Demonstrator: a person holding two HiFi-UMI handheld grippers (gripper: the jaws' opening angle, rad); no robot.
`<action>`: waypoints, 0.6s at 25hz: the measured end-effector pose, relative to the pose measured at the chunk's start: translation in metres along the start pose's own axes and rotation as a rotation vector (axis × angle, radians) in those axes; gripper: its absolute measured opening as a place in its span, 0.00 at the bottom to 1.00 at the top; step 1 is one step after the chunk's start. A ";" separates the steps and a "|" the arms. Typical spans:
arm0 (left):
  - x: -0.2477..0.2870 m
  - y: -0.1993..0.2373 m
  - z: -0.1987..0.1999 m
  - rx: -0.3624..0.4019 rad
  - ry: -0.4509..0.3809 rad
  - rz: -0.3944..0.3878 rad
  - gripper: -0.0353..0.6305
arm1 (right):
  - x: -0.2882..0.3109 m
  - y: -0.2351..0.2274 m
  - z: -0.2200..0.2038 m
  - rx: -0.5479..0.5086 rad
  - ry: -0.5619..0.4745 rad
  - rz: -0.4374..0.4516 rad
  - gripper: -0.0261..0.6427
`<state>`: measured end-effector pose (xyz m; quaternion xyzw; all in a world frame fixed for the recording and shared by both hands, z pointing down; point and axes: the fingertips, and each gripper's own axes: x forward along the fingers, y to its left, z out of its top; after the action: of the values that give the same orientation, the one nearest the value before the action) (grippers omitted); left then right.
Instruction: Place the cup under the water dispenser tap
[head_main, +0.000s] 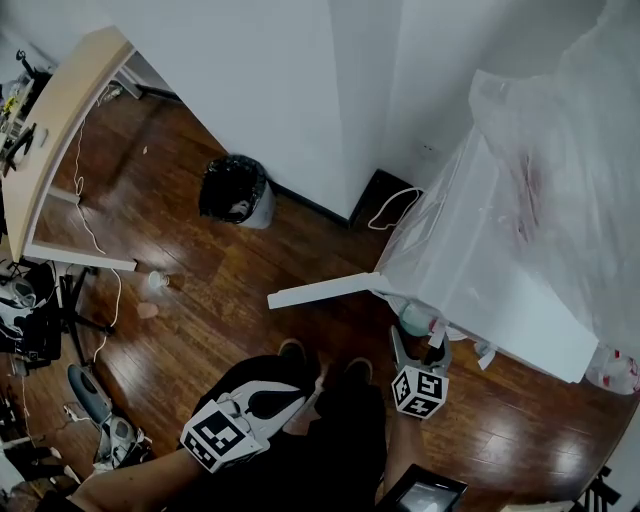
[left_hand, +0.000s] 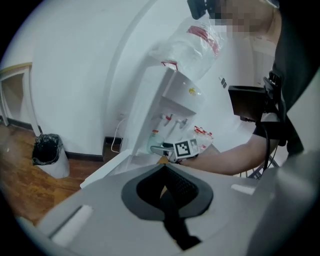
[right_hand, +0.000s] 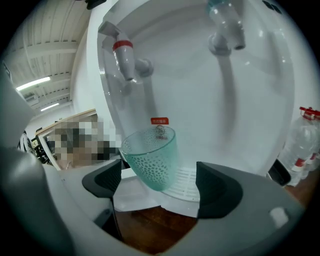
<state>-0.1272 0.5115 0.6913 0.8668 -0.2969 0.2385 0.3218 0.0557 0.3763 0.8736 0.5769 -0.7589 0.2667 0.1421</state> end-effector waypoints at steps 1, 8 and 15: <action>-0.005 0.000 0.005 -0.016 -0.017 0.006 0.08 | -0.009 0.001 0.000 0.000 0.019 -0.001 0.74; -0.047 -0.022 0.057 -0.008 -0.107 -0.024 0.08 | -0.082 0.050 0.061 -0.024 0.023 0.076 0.67; -0.092 -0.031 0.104 0.046 -0.189 -0.017 0.08 | -0.140 0.106 0.130 -0.066 -0.010 0.156 0.60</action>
<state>-0.1488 0.4909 0.5518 0.8951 -0.3129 0.1598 0.2745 0.0077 0.4346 0.6689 0.5125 -0.8105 0.2488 0.1358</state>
